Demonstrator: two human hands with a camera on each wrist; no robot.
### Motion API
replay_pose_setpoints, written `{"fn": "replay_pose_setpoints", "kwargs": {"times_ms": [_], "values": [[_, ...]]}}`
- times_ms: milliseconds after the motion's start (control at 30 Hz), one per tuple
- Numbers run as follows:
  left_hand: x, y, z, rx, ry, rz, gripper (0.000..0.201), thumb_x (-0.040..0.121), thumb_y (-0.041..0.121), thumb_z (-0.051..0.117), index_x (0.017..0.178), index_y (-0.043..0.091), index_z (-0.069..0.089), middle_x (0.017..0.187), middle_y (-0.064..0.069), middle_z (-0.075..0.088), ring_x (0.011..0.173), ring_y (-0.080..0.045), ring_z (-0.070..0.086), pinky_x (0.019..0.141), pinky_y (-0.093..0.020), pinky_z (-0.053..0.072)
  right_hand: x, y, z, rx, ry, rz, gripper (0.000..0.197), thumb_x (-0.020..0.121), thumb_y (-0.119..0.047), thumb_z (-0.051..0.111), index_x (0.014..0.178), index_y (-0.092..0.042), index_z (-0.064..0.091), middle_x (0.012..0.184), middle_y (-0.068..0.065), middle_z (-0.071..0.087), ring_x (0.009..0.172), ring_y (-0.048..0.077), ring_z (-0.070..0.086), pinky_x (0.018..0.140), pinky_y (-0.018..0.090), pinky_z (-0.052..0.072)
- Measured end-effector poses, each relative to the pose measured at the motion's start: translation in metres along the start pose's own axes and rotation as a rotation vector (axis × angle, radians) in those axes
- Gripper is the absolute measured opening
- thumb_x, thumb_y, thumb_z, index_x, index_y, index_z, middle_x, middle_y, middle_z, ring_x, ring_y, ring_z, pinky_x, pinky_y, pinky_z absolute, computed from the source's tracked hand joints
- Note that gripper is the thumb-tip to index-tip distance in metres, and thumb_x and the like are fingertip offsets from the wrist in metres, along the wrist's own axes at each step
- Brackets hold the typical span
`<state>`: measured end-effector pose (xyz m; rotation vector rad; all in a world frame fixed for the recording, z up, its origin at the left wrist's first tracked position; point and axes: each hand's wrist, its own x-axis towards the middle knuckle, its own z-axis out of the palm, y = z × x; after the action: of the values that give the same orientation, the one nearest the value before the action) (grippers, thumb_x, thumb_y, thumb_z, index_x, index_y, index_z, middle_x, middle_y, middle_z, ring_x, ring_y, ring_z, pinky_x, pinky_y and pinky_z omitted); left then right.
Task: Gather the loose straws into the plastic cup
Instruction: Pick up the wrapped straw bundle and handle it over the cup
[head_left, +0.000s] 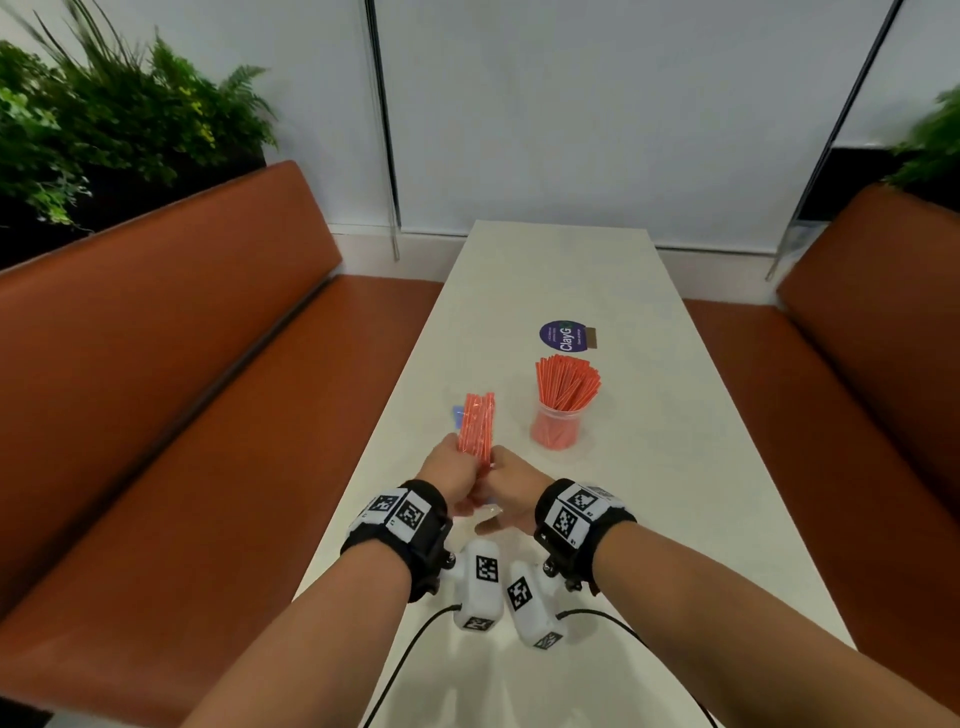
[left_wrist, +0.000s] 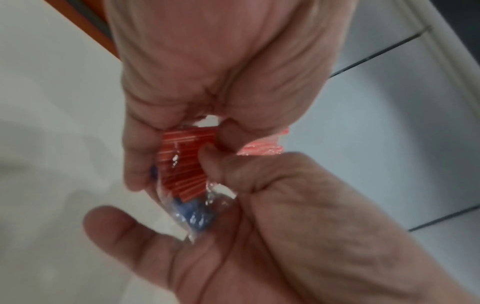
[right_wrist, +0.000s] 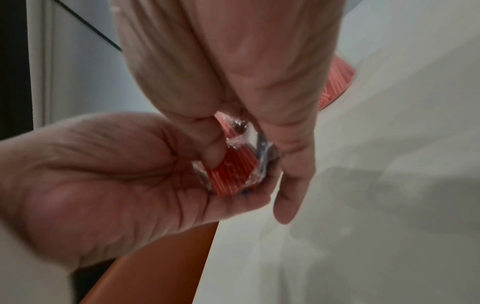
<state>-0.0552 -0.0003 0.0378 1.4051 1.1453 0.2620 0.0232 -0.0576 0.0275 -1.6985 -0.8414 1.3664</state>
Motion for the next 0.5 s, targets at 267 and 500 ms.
{"fn": "replay_pose_setpoints", "kwargs": {"times_ms": [267,500], "values": [[-0.018,0.04,0.032,-0.08,-0.148,0.06,0.037,0.098,0.044,0.04,0.13,0.026,0.038,0.125,-0.003,0.059,0.111,-0.025,0.056,0.086,-0.047,0.049,-0.019,-0.013,-0.024,0.015,0.235,-0.173,0.036,0.088,-0.005,0.05,0.122,-0.017,0.047,0.107,0.01,0.065,0.088,0.018,0.061,0.075,0.045,0.057],[-0.019,0.062,0.045,-0.227,-0.085,0.225,0.061,0.089,0.051,0.056,0.139,0.021,0.036,0.12,0.002,0.058,0.099,-0.016,0.055,0.092,-0.032,0.039,-0.033,-0.015,-0.037,-0.127,0.316,-0.274,0.027,0.087,0.003,0.045,0.111,-0.006,0.053,0.086,0.017,0.059,0.071,0.019,0.058,0.066,0.041,0.059]]}}
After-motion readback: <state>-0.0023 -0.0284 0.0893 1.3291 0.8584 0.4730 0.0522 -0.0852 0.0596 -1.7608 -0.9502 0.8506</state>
